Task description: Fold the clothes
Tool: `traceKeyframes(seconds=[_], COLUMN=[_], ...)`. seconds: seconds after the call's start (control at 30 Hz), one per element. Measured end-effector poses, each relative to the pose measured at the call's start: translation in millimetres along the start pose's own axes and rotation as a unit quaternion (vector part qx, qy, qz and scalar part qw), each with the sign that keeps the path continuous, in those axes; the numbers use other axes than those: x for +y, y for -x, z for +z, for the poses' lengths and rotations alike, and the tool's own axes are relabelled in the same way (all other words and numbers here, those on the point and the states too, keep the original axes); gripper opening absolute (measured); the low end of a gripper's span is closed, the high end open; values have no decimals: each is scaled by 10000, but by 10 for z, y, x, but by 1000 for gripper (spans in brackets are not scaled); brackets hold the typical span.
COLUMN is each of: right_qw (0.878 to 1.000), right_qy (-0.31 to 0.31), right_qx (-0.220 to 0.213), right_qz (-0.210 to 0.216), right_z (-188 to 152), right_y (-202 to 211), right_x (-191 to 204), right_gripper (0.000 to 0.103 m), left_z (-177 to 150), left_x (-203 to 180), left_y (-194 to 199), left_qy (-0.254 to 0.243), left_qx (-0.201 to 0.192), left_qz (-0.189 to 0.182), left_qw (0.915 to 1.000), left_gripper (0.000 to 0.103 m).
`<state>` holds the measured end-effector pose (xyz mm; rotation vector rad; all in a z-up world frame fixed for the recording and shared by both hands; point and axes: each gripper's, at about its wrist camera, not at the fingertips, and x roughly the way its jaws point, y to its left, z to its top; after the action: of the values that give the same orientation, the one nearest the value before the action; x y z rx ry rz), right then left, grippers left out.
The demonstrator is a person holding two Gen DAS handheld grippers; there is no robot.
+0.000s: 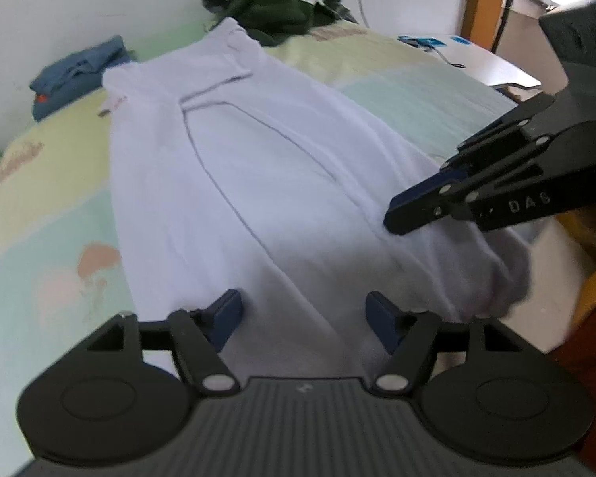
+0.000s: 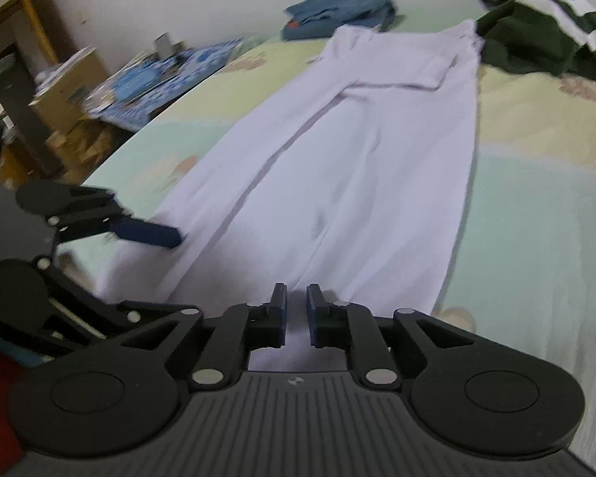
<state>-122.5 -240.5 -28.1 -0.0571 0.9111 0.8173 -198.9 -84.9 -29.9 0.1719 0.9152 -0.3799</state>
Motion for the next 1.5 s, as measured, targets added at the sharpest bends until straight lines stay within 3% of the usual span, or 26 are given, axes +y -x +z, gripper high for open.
traceKeyframes(seconds=[0.2, 0.6, 0.77, 0.9, 1.0, 1.2, 1.33, 1.5], right_qw=[9995, 9981, 9944, 9970, 9970, 9976, 9972, 9984], right_qy=[37, -146, -177, -263, -282, -230, -88, 32], right_qx=[168, 292, 938, 297, 257, 241, 234, 297], right_qz=[279, 526, 461, 671, 669, 603, 703, 487], right_z=[-194, -357, -446, -380, -334, -305, -294, -321], right_y=[148, 255, 172, 378, 296, 110, 122, 248], right_x=[88, 132, 175, 185, 230, 320, 363, 375], right_gripper=[13, 14, 17, 17, 17, 17, 27, 22], left_z=[-167, -367, -383, -318, -213, -184, -171, -249], left_x=[-110, -191, -98, 30, 26, -122, -236, -172], left_y=[170, 266, 360, 469, 404, 182, 128, 240], left_qy=[164, 453, 523, 837, 850, 446, 183, 267], left_qx=[132, 416, 485, 235, 66, 153, 143, 190], left_qz=[-370, -603, -640, -764, -1039, -1248, -1354, -1169], left_qw=[9991, 9963, 9954, 9933, 9909, 9911, 9905, 9926], left_gripper=[72, 72, 72, 79, 79, 82, 90, 85])
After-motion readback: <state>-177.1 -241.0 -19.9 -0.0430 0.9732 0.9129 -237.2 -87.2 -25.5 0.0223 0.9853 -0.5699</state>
